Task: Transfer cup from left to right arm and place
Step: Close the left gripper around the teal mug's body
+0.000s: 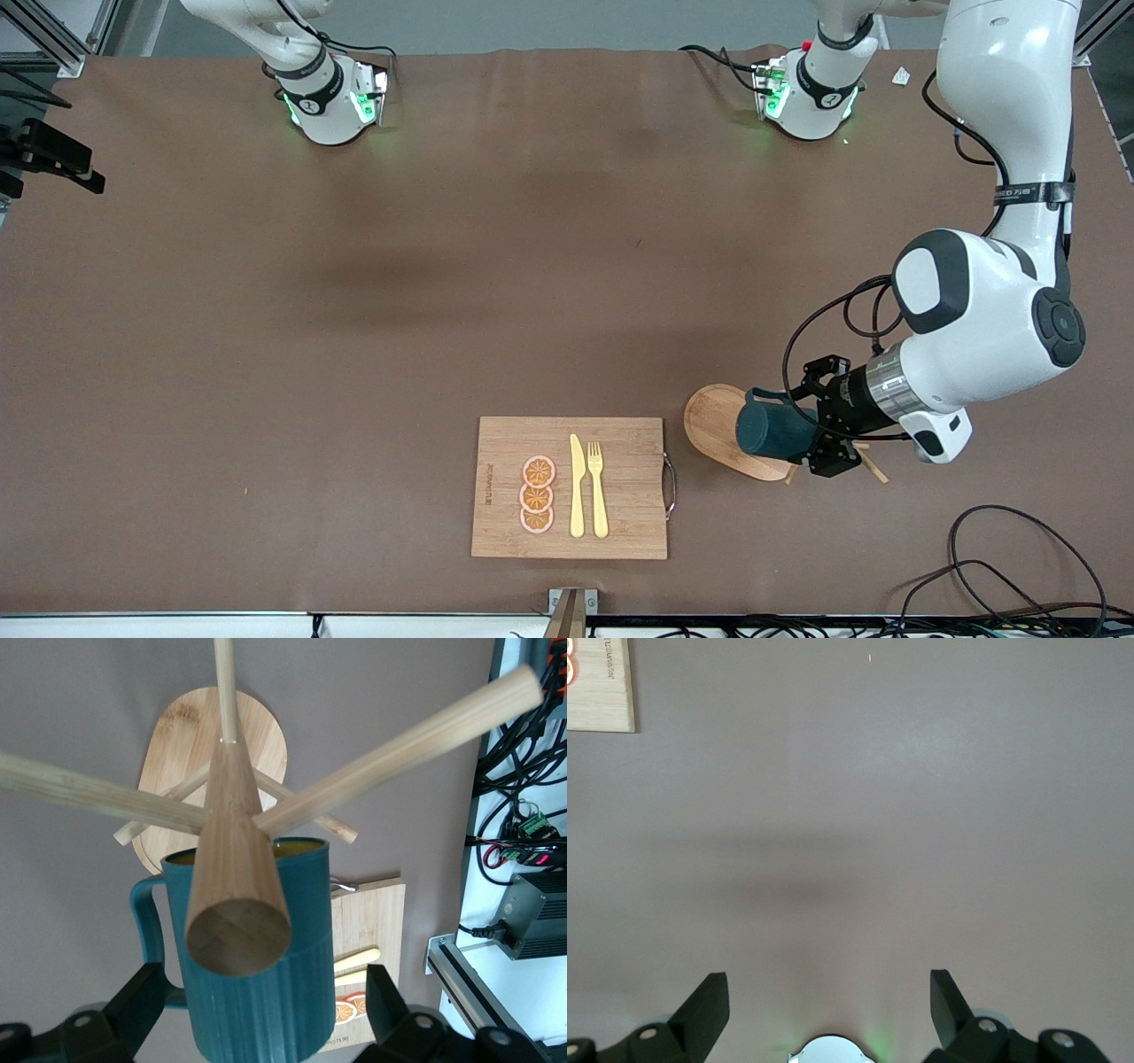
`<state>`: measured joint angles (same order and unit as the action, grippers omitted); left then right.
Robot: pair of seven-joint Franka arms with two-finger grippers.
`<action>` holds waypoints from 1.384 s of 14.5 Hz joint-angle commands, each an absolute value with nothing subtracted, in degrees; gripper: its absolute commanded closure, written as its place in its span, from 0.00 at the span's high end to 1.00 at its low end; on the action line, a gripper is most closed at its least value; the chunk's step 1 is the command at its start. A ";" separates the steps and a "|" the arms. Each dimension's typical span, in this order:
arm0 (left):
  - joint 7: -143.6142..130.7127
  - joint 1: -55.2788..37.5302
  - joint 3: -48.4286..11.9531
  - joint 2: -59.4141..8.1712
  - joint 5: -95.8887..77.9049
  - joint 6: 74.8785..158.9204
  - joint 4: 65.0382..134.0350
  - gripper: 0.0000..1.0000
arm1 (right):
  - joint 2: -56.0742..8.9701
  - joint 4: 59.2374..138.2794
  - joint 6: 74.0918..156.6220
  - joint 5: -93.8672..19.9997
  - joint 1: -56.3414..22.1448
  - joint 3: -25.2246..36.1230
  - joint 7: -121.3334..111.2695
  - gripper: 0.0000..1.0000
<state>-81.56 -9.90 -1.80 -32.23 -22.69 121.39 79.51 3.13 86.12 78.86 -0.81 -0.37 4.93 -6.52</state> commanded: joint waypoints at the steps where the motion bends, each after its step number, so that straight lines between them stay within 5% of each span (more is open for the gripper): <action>1: -82.53 -10.02 -1.76 -33.13 -23.64 121.46 78.49 1.00 | 4.13 87.01 78.66 -0.62 0.44 4.48 -7.21 1.00; 16: -83.32 -11.95 -1.76 -35.33 -25.31 126.74 78.66 0.98 | 4.13 87.01 78.57 -0.62 0.44 4.48 -7.21 1.00; 20: -83.23 -11.87 -1.76 -35.25 -25.22 126.74 78.57 0.64 | 4.13 86.92 78.57 -0.62 0.44 4.48 -7.21 1.00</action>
<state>-82.34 -11.55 -1.88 -34.82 -24.45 126.20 79.49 3.13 86.13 78.76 -0.81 -0.37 4.94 -6.53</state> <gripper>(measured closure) 0.150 0.000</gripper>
